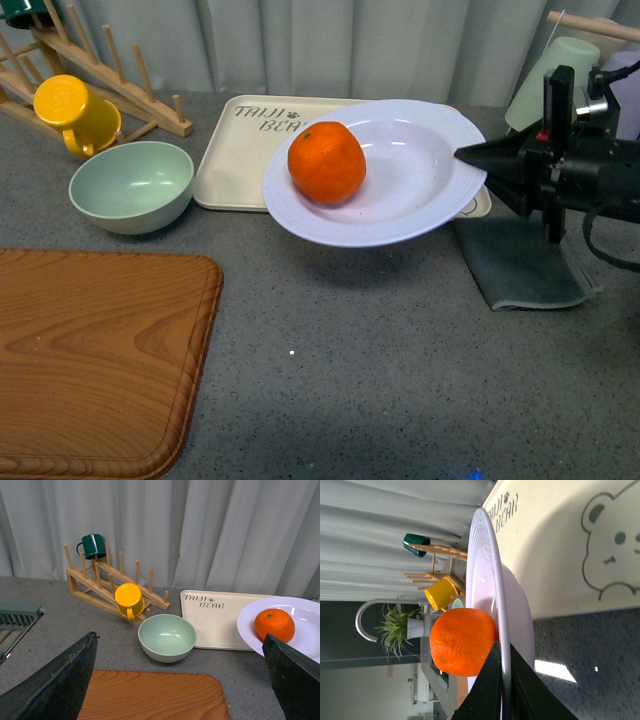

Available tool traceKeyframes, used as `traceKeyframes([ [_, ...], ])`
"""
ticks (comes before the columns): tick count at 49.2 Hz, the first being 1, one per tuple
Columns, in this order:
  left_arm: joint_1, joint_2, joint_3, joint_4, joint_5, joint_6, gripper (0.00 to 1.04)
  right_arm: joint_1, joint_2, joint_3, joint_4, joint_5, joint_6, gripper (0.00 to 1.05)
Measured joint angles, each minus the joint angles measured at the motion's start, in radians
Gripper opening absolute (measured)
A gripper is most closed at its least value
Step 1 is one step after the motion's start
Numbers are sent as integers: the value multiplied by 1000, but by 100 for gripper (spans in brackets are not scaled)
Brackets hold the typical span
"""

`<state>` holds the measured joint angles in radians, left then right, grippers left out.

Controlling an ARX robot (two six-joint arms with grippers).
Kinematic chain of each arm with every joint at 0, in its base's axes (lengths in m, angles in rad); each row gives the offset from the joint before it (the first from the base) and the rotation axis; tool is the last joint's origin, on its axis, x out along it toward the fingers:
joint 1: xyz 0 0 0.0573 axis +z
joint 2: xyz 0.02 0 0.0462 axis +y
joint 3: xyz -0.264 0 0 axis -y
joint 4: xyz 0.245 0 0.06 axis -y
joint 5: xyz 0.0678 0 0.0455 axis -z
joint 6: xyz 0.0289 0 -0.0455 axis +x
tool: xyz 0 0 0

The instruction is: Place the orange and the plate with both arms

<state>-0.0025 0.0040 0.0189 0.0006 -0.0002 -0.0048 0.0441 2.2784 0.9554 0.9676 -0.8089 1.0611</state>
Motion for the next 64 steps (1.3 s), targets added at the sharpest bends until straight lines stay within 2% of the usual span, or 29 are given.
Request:
traceKeyframes([
  [18,0,0,0,0,0,0,98,53,254,467,-196,67,64,1],
  [28,0,0,0,0,0,0,98,82,383,711,-365,111,64,1],
  [36,0,0,0,0,0,0,98,94,443,846,-470,136,61,1],
  [45,0,0,0,0,0,0,98,99,448,878,-523,154,42,1],
  [64,0,0,0,0,0,0,98,82,385,736,-506,158,6,55],
])
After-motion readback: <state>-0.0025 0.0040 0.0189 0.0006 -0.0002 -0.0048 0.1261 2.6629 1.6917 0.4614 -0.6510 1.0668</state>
